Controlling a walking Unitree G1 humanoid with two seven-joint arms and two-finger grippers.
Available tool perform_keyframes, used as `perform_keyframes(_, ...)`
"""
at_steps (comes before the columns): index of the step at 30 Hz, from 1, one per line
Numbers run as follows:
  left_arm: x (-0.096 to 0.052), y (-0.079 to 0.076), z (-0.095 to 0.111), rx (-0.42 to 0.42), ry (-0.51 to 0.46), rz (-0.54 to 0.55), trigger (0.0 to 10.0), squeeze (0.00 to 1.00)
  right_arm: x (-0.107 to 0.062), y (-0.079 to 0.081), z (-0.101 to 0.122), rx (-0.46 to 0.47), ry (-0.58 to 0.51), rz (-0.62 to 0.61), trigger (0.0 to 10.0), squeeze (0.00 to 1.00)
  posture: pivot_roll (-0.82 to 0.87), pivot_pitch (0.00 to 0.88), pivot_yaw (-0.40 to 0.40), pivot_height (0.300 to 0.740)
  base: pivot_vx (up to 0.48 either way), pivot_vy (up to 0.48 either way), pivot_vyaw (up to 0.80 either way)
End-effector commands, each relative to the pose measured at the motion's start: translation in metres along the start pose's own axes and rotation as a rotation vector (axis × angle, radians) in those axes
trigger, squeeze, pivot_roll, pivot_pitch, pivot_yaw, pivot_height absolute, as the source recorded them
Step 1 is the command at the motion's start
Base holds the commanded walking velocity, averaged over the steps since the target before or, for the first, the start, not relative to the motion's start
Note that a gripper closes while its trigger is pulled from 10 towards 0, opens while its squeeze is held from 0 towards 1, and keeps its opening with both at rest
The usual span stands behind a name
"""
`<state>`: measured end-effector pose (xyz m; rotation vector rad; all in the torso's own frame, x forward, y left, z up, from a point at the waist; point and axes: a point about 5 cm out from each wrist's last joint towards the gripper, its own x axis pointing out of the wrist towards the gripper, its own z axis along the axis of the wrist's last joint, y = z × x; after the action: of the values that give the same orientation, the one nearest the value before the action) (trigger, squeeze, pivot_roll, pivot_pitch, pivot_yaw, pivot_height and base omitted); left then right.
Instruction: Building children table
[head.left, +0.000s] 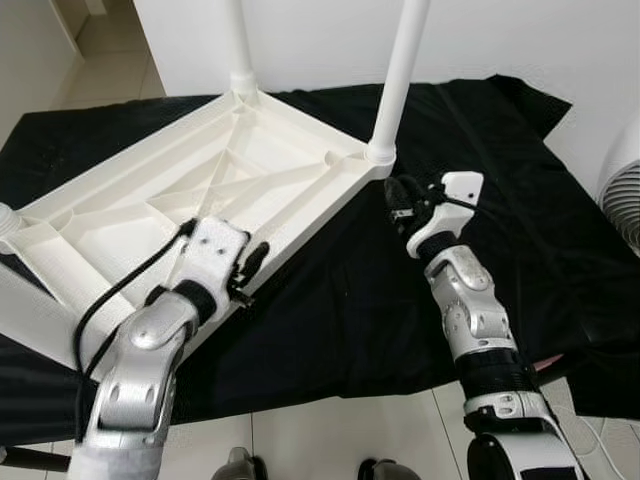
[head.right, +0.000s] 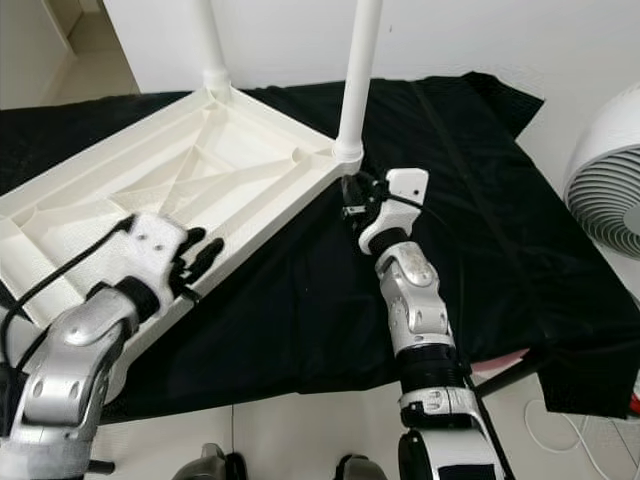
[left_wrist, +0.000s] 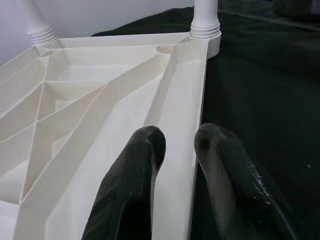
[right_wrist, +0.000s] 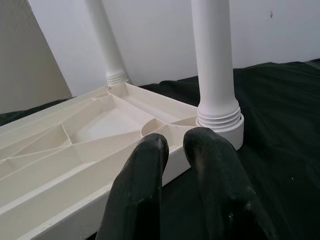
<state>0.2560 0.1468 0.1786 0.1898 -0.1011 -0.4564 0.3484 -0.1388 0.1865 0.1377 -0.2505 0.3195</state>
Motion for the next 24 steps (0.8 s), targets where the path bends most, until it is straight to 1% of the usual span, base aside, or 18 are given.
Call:
perform_keyframes(1, -0.012, 0.004, 0.003, -0.001, -0.04, 0.013, 10.0, 0.0, 0.003, 0.003, 0.0, -0.006, -0.003, 0.017, 10.0, 0.0, 0.04, 0.097, 0.022, 0.74, 0.0, 0.0, 0.0)
perform_keyframes(2, -0.022, 0.001, 0.005, 0.026, -0.072, 0.006, 10.0, 0.0, 0.004, 0.005, -0.001, -0.007, 0.0, 0.026, 10.0, 0.0, 0.05, 0.101, 0.016, 0.74, 0.0, 0.0, 0.0)
perform_keyframes(3, -0.022, 0.001, 0.005, 0.026, -0.072, 0.006, 10.0, 0.0, 0.004, 0.005, -0.001, -0.007, 0.0, 0.026, 10.0, 0.0, 0.05, 0.101, 0.016, 0.74, 0.0, 0.0, 0.0)
perform_keyframes(4, -0.031, -0.002, 0.003, 0.024, -0.082, 0.003, 10.0, 0.0, 0.005, 0.007, -0.002, -0.006, 0.003, 0.037, 10.0, 0.0, 0.06, 0.105, 0.008, 0.74, 0.0, 0.0, 0.0)
perform_keyframes(5, -0.031, -0.002, 0.003, 0.024, -0.082, 0.003, 10.0, 0.0, 0.005, 0.007, -0.002, -0.006, 0.003, 0.037, 10.0, 0.0, 0.06, 0.105, 0.008, 0.74, 0.0, 0.0, 0.0)
perform_keyframes(7, -0.044, -0.003, -0.004, 0.021, -0.087, 0.046, 10.0, 0.0, 0.009, 0.011, -0.003, -0.007, 0.01, 0.061, 10.0, 0.0, 0.06, 0.105, 0.008, 0.74, 0.0, 0.0, 0.0)
perform_keyframes(8, -0.052, -0.003, -0.008, -0.01, -0.087, 0.09, 10.0, 0.0, 0.01, 0.013, -0.004, -0.01, 0.013, 0.071, 10.0, 0.0, 0.08, 0.108, 0.004, 0.74, 0.0, 0.0, 0.0)
perform_keyframes(9, -0.052, -0.003, -0.008, -0.01, -0.087, 0.09, 10.0, 0.0, 0.01, 0.013, -0.004, -0.01, 0.013, 0.071, 10.0, 0.0, 0.08, 0.108, 0.004, 0.74, 0.0, 0.0, 0.0)
perform_keyframes(12, -0.063, -0.005, -0.011, -0.053, -0.096, 0.132, 10.0, 0.0, 0.012, 0.015, -0.004, -0.016, 0.014, 0.082, 10.0, 0.0, 0.09, 0.111, 0.0, 0.74, 0.0, 0.0, 0.0)
perform_keyframes(13, -0.079, -0.004, -0.008, -0.025, -0.139, 0.235, 10.0, 0.0, 0.016, 0.016, -0.003, -0.02, 0.012, 0.095, 10.0, 0.0, 0.1, 0.114, -0.004, 0.74, 0.0, 0.0, 0.0)
perform_keyframes(14, -0.079, -0.004, -0.008, -0.025, -0.139, 0.235, 10.0, 0.0, 0.016, 0.016, -0.003, -0.02, 0.012, 0.095, 10.0, 0.0, 0.1, 0.114, -0.004, 0.74, 0.0, 0.0, 0.0)
perform_keyframes(16, -0.091, -0.002, -0.008, 0.028, -0.148, 0.317, 10.0, 0.0, 0.019, 0.018, -0.003, -0.022, 0.012, 0.103, 10.0, 0.0, 0.1, 0.114, -0.004, 0.74, 0.0, 0.0, 0.0)
perform_keyframes(18, -0.104, 0.0, -0.014, 0.003, -0.146, 0.402, 10.0, 0.0, 0.021, 0.021, -0.005, -0.02, 0.013, 0.112, 10.0, 0.0, 0.13, 0.114, -0.007, 0.74, 0.0, 0.0, 0.0)
perform_keyframes(19, -0.104, 0.0, -0.014, 0.003, -0.146, 0.402, 10.0, 0.0, 0.021, 0.021, -0.005, -0.02, 0.013, 0.112, 10.0, 0.0, 0.13, 0.114, -0.007, 0.74, 0.0, 0.0, 0.0)
perform_keyframes(20, -0.112, 0.003, -0.017, -0.027, -0.142, 0.455, 10.0, 0.0, 0.021, 0.023, -0.006, -0.016, 0.014, 0.116, 10.0, 0.0, 0.13, 0.114, -0.007, 0.74, 0.0, 0.0, 0.0)
perform_keyframes(21, -0.112, 0.003, -0.017, -0.027, -0.142, 0.455, 10.0, 0.0, 0.021, 0.023, -0.006, -0.016, 0.014, 0.116, 10.0, 0.0, 0.13, 0.114, -0.007, 0.74, 0.0, 0.0, 0.0)
perform_keyframes(22, -0.126, 0.009, -0.019, -0.036, -0.143, 0.526, 10.0, 0.0, 0.022, 0.025, -0.007, -0.009, 0.016, 0.122, 10.0, 0.0, 0.14, 0.116, -0.007, 0.74, 0.0, 0.0, 0.0)
perform_keyframes(24, -0.126, 0.009, -0.019, -0.036, -0.143, 0.526, 10.0, 0.0, 0.022, 0.025, -0.007, -0.009, 0.016, 0.122, 10.0, 0.0, 0.14, 0.116, -0.007, 0.74, 0.0, 0.0, 0.0)
